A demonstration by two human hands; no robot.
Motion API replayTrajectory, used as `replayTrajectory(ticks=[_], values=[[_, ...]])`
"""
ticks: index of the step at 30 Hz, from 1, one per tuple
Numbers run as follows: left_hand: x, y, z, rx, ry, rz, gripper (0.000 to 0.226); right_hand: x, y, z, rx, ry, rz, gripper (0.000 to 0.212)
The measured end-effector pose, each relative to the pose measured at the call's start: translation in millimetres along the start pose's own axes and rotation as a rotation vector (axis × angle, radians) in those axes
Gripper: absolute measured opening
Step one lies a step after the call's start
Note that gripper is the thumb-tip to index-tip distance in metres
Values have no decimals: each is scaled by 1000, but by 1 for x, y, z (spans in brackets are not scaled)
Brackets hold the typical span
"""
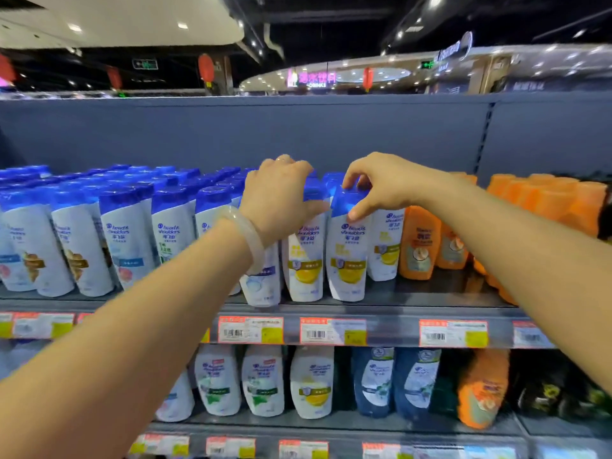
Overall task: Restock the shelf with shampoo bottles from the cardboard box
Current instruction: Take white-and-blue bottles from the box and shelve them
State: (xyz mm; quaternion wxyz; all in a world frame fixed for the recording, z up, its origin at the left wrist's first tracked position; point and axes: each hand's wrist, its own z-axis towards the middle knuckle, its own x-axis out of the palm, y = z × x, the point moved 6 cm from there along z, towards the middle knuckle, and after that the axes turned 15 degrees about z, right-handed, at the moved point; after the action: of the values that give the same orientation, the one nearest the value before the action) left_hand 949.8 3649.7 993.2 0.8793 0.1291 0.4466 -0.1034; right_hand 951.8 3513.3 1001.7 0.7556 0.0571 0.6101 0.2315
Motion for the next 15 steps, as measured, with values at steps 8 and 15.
replayTrajectory(ticks=[8, 15], values=[[11, 5, 12, 75, 194, -73, 51, -23, -38, -13, 91, 24, 79, 50], [14, 7, 14, 67, 226, -151, 45, -31, -62, -14, 138, 10, 66, 51]])
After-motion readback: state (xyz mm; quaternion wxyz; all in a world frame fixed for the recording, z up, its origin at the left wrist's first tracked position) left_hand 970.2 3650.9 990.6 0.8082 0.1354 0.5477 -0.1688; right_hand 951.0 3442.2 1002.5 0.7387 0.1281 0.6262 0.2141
